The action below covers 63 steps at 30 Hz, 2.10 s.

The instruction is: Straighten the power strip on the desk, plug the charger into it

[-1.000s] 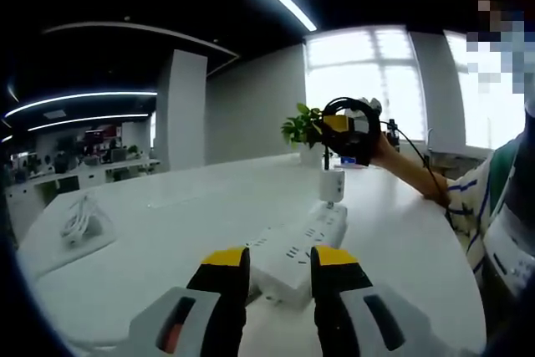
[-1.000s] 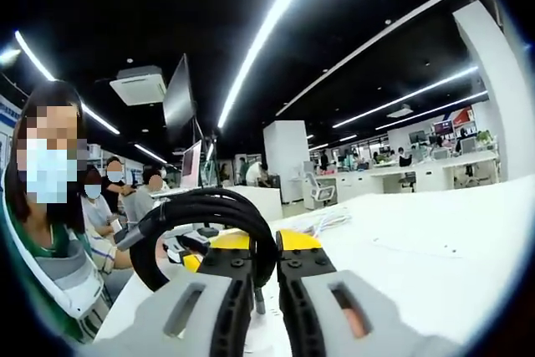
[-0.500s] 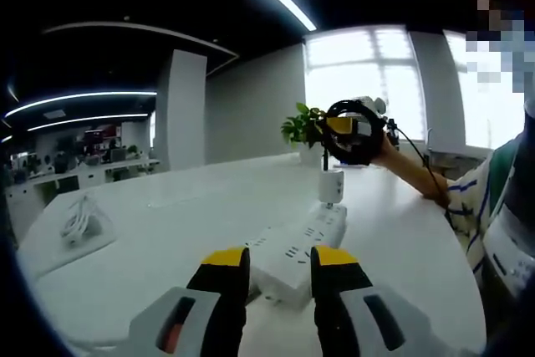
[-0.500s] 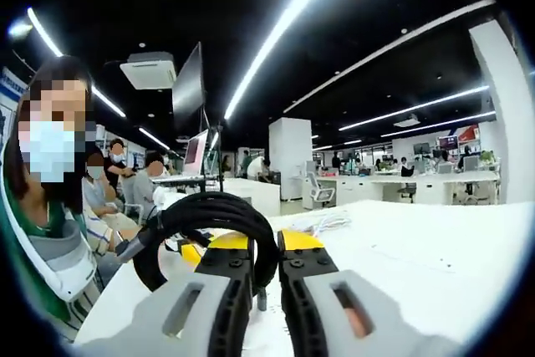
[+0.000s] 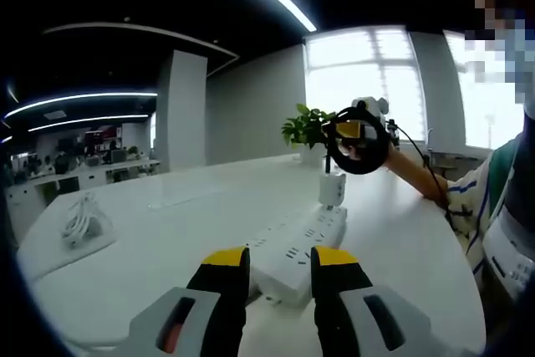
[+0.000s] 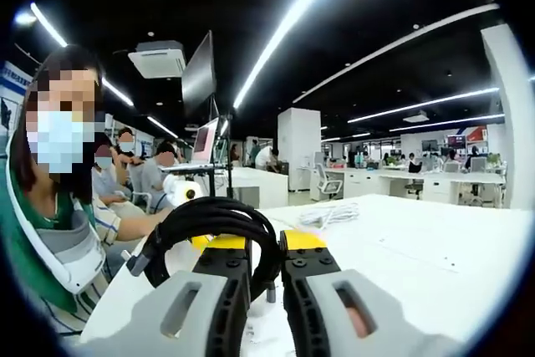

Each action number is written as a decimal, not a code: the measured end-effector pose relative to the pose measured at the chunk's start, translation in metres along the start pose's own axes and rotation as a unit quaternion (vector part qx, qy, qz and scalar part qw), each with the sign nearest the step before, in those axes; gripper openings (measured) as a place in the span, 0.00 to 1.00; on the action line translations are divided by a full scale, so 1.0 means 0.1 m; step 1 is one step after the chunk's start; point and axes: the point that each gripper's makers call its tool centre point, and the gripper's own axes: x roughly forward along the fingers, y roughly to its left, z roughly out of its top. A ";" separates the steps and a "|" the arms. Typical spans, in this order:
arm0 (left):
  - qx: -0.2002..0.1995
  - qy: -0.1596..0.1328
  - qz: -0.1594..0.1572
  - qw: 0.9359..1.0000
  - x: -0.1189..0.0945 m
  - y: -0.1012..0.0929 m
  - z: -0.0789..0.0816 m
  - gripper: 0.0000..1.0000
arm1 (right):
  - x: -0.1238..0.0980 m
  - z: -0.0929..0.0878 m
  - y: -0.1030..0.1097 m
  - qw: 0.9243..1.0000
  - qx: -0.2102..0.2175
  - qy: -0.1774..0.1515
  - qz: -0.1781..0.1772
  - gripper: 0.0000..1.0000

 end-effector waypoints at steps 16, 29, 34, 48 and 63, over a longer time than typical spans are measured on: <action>0.000 0.000 -0.001 1.000 0.01 0.00 0.00 0.29 | 0.04 -0.11 0.27 0.997 -0.056 0.033 0.047 0.13; 0.001 0.002 0.001 1.000 0.01 0.00 -0.01 0.29 | 0.09 -0.27 0.31 0.992 -0.099 0.069 0.046 0.19; 0.001 0.002 0.001 1.000 0.01 0.00 -0.01 0.29 | 0.09 -0.36 0.29 0.989 -0.106 0.090 0.040 0.19; 0.000 0.001 -0.001 1.000 0.01 0.00 0.00 0.29 | 0.06 -0.43 0.29 0.958 -0.173 0.224 0.054 0.22; 0.000 -0.007 -0.008 1.000 0.00 -0.04 0.03 0.29 | 0.10 -0.72 0.30 0.885 -0.174 0.428 0.054 0.22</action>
